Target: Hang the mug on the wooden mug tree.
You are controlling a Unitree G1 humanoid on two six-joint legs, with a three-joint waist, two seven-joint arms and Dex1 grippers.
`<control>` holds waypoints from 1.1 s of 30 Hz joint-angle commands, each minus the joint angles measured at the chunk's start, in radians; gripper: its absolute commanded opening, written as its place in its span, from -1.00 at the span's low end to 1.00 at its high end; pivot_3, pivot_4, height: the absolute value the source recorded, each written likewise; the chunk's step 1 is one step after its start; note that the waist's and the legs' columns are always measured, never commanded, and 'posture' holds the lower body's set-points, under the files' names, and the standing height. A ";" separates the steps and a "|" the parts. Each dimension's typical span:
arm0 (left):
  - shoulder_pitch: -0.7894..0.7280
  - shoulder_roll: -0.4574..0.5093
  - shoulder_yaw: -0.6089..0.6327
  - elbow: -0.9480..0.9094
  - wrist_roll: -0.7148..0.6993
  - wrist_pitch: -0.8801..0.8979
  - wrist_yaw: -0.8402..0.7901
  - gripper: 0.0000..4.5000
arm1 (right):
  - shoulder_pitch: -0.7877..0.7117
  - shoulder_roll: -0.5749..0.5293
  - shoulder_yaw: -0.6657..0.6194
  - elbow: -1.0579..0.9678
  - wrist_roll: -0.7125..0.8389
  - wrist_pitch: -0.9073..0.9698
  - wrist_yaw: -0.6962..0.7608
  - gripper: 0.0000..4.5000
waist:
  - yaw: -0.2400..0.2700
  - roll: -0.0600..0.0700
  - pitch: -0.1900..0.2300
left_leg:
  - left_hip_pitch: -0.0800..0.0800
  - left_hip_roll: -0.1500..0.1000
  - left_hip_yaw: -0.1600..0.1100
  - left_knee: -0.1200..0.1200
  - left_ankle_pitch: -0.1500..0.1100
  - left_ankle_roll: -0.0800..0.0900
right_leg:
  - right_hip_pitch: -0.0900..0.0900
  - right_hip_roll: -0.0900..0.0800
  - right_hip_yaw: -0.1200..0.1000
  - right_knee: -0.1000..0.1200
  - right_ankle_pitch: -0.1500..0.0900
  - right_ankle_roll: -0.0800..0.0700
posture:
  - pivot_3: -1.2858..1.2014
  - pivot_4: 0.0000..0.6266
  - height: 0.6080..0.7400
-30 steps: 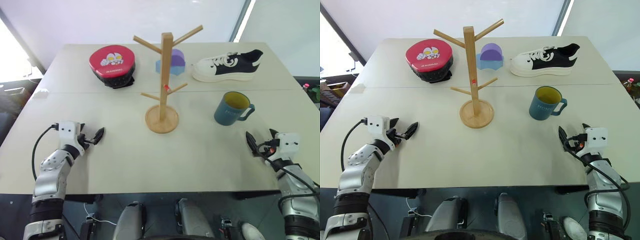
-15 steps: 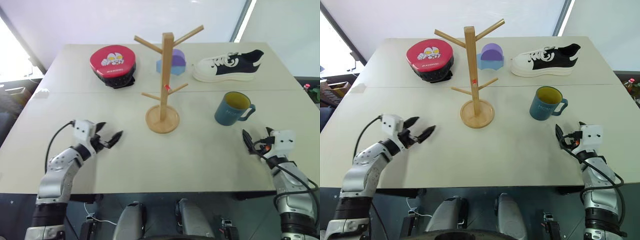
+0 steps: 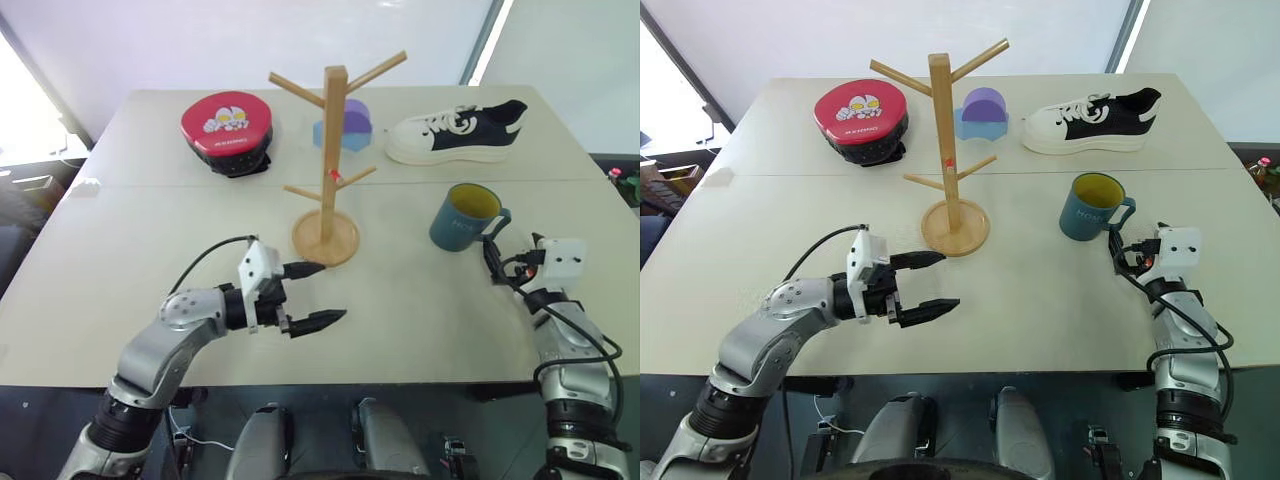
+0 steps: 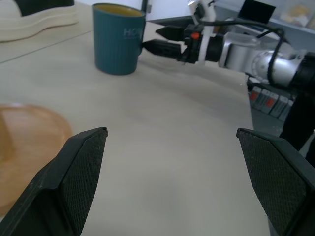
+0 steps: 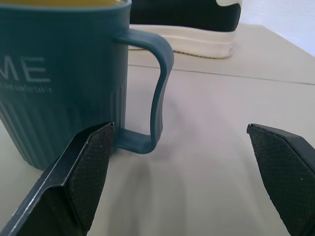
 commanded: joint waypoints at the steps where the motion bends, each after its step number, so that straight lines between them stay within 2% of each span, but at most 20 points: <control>1: -0.013 -0.003 -0.010 -0.036 -0.006 0.003 0.004 1.00 | -0.041 -0.010 -0.009 0.035 -0.020 -0.035 -0.020 0.97 | -0.004 0.000 0.000 | 0.000 0.000 0.000 0.000 0.000 0.000 | 0.000 0.000 0.000 0.000 0.001 0.001 | 0.03 -0.52 0.92; 20: -0.029 -0.012 -0.007 -0.053 -0.008 0.021 0.028 1.00 | -0.202 -0.028 0.004 0.292 -0.046 -0.131 0.024 0.97 | -0.002 0.000 0.000 | 0.001 0.001 0.001 0.002 0.000 0.000 | 0.000 0.005 0.001 0.002 0.001 0.002 | 0.03 -0.52 0.92; 21: -0.030 -0.014 -0.007 -0.054 -0.008 0.023 0.030 1.00 | -0.214 -0.027 0.005 0.306 -0.041 -0.129 0.029 0.81 | -0.003 0.000 0.000 | 0.001 0.001 0.001 0.002 0.000 0.000 | 0.000 0.005 0.001 0.002 0.001 0.002 | 0.03 -0.52 0.92; 23: -0.030 -0.015 -0.007 -0.055 -0.008 0.025 0.033 1.00 | -0.232 -0.028 0.008 0.330 -0.041 -0.130 0.034 0.61 | -0.003 0.000 0.000 | 0.001 0.001 0.001 0.002 0.000 0.000 | 0.000 0.005 0.001 0.002 0.001 0.002 | 0.03 -0.52 0.92; 30: -0.028 -0.019 -0.006 -0.060 -0.010 0.025 0.046 1.00 | -0.250 -0.018 0.013 0.342 -0.023 -0.138 0.092 -0.99 | -0.002 0.000 0.000 | 0.001 0.001 0.001 0.002 0.000 0.000 | 0.000 0.005 0.001 0.002 0.001 0.002 | 0.03 -0.52 0.92; 33: -0.025 -0.022 -0.004 -0.062 -0.012 0.025 0.051 1.00 | -0.242 -0.012 0.017 0.317 -0.018 -0.132 0.099 -0.99 | -0.002 0.000 0.000 | 0.001 0.001 0.001 0.002 0.000 0.000 | 0.001 0.005 0.001 0.002 0.001 0.002 | 0.03 -0.52 0.92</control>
